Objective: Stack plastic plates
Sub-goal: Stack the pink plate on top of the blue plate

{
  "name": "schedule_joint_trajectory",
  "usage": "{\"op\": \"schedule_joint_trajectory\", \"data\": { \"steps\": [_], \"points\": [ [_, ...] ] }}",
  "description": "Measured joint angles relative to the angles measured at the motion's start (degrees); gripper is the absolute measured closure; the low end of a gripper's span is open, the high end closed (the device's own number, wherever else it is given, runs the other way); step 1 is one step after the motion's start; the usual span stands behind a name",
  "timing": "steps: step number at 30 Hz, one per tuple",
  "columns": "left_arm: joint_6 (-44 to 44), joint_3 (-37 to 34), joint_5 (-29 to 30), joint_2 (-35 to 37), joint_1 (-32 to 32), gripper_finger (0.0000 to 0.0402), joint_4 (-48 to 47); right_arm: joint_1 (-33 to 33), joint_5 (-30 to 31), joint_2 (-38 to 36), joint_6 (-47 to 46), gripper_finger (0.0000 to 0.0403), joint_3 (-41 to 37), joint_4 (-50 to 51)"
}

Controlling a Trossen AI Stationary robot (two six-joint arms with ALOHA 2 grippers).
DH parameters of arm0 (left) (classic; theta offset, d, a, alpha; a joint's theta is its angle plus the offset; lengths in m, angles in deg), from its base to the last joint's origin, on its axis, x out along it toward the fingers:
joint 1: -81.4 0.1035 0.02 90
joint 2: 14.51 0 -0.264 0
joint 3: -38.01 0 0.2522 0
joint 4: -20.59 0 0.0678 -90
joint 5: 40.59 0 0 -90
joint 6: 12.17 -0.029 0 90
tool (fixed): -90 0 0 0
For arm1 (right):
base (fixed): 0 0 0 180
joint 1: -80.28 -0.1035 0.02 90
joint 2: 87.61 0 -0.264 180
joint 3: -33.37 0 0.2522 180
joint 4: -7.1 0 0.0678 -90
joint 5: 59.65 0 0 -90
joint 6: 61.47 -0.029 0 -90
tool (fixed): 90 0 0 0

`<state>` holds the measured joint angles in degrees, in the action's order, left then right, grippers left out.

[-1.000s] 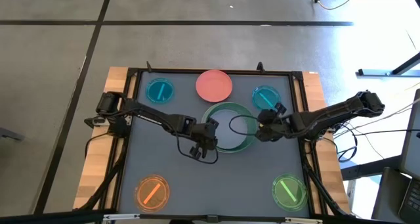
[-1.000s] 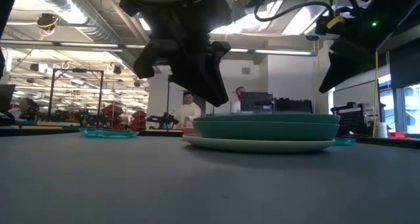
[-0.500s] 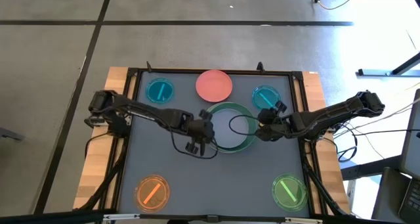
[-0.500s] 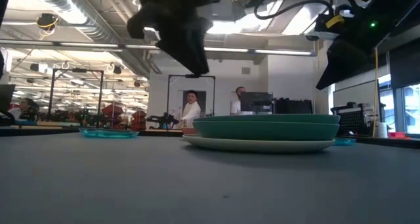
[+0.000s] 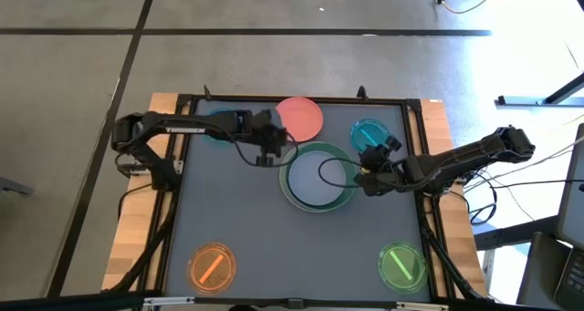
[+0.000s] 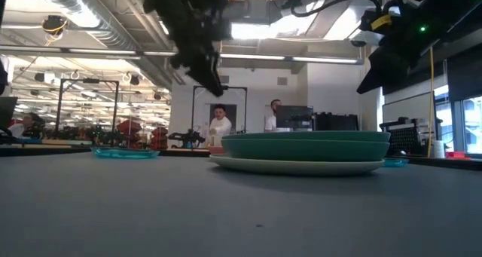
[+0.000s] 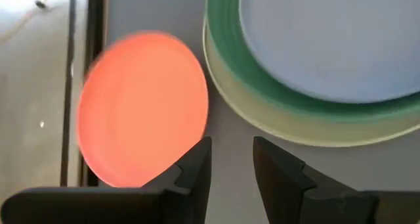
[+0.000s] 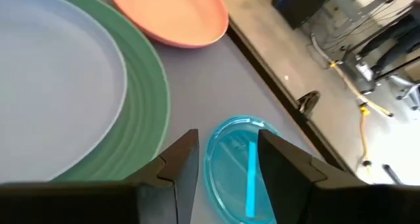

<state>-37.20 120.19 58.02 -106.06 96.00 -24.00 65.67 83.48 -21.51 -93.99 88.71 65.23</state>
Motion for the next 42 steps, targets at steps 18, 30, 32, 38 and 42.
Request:
{"op": "schedule_joint_trajectory", "data": {
  "steps": [18, 30, 32, 38, 42],
  "points": [
    [-13.20, -0.19, -0.61, -15.42, 6.25, 0.0302, 9.14, 0.02, 1.44, -0.01, 1.37, 0.0253, 0.00, -0.11],
    [-14.76, -0.08, -2.26, -19.70, 9.31, 0.0305, 13.00, 0.02, 1.35, -0.01, 1.39, 0.0253, 0.00, -0.62],
    [-15.07, -0.08, -2.17, -20.79, 9.86, 0.0305, 13.54, 0.02, 1.35, -0.01, 1.48, 0.0253, -0.02, -0.75],
    [-15.15, 0.03, -2.07, -22.14, 10.20, 0.0310, 13.75, 0.02, 1.37, -0.01, 1.98, 0.0253, -0.02, -0.80],
    [-15.26, 0.01, -2.04, -21.86, 10.20, 0.0336, 13.86, 0.02, 1.43, -0.01, 2.88, 0.0253, -0.02, -0.96]
  ]
}}
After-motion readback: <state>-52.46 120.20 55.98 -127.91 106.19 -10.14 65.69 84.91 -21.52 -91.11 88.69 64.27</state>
